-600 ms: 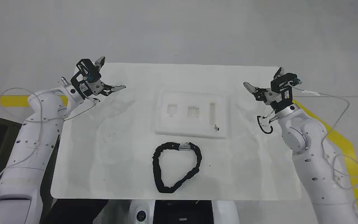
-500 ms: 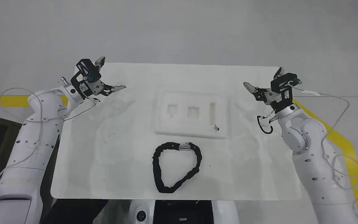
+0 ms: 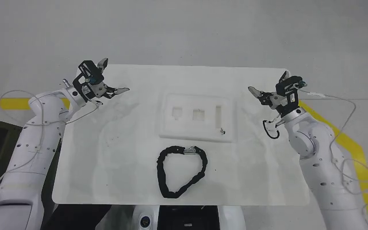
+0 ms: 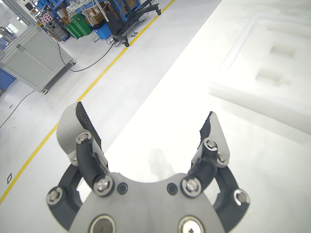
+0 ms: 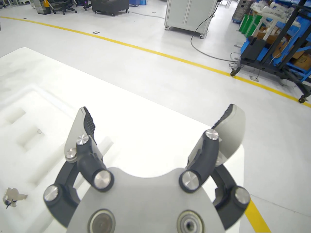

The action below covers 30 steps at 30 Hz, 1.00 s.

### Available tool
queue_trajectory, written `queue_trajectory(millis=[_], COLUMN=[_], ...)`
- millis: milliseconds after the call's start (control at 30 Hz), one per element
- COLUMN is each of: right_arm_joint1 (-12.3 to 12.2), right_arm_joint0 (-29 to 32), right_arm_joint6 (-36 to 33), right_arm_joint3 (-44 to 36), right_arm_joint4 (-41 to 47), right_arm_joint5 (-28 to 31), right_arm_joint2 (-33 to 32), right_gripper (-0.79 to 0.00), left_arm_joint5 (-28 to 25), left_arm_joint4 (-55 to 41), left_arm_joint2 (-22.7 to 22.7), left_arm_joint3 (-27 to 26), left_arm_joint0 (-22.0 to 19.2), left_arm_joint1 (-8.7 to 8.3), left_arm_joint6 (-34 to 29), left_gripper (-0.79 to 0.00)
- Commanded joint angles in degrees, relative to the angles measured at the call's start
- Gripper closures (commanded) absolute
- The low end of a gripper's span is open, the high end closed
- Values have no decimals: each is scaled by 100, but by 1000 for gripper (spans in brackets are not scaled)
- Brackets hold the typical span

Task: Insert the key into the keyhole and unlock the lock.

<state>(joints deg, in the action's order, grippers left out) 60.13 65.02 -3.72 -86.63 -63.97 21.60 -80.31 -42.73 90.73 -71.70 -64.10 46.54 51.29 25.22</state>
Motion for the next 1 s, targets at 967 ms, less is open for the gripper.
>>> queue_trajectory(millis=[967], right_arm_joint1=[-20], right_arm_joint0=[503], right_arm_joint6=[-4619], right_arm_joint3=[-2269], right_arm_joint4=[1958], right_arm_joint5=[-813], right_arm_joint2=[356], right_gripper=[-785], left_arm_joint5=[0], left_arm_joint4=[0], left_arm_joint2=[0], left_arm_joint3=[0], left_arm_joint0=[0], left_arm_joint1=[0], left_arm_joint6=[0], left_gripper=[-785])
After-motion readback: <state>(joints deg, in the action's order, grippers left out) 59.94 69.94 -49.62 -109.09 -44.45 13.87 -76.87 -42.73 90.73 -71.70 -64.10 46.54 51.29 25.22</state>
